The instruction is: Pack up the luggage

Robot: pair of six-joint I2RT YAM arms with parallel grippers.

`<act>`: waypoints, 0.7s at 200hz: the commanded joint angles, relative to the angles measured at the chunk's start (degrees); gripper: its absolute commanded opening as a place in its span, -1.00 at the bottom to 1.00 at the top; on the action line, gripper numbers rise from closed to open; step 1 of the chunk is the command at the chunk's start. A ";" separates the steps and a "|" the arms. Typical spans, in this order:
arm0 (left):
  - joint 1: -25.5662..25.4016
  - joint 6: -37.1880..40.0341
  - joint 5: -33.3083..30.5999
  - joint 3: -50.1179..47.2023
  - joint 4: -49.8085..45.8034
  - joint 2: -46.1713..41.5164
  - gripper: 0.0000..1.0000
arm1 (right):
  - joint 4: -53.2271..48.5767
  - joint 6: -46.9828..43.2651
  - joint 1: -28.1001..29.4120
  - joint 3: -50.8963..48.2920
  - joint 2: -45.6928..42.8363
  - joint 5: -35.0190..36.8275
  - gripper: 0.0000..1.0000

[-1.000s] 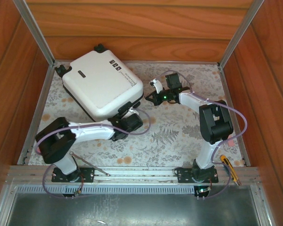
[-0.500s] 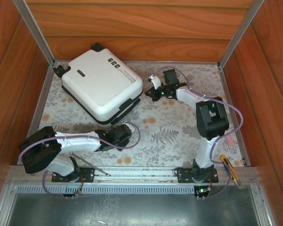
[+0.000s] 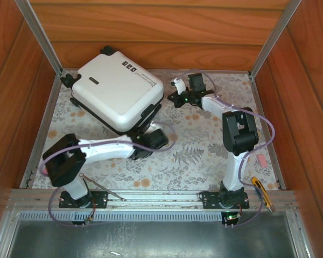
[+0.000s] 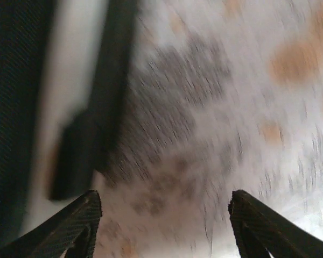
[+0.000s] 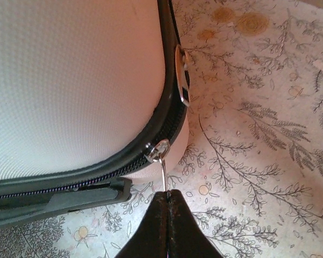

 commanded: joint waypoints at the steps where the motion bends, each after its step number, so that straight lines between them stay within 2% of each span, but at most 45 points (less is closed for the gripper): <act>1: -1.23 -9.78 -18.94 14.32 -22.00 10.96 0.41 | 0.38 0.61 -0.65 -2.13 -3.61 -1.94 -1.00; 23: -2.84 -12.10 -23.59 28.41 -34.28 23.90 0.41 | 0.11 0.52 -0.85 -3.07 -4.42 -2.93 -1.00; 43: -3.22 -14.02 -22.27 34.64 -38.56 30.40 0.41 | -0.30 0.41 -0.94 -3.42 -4.64 -3.61 -1.00; 73: -2.82 -16.58 -19.39 35.75 -39.07 31.48 0.40 | -0.77 0.16 -1.25 -3.52 -4.73 -4.21 -1.00; 107: -0.82 -18.18 -19.36 35.02 -39.39 32.24 0.40 | -0.78 0.14 -1.42 -3.56 -4.46 -4.48 -1.00; 140: 0.65 -16.41 -19.24 36.55 -39.09 34.29 0.40 | -1.02 0.16 -1.42 -3.39 -4.23 -4.68 -1.00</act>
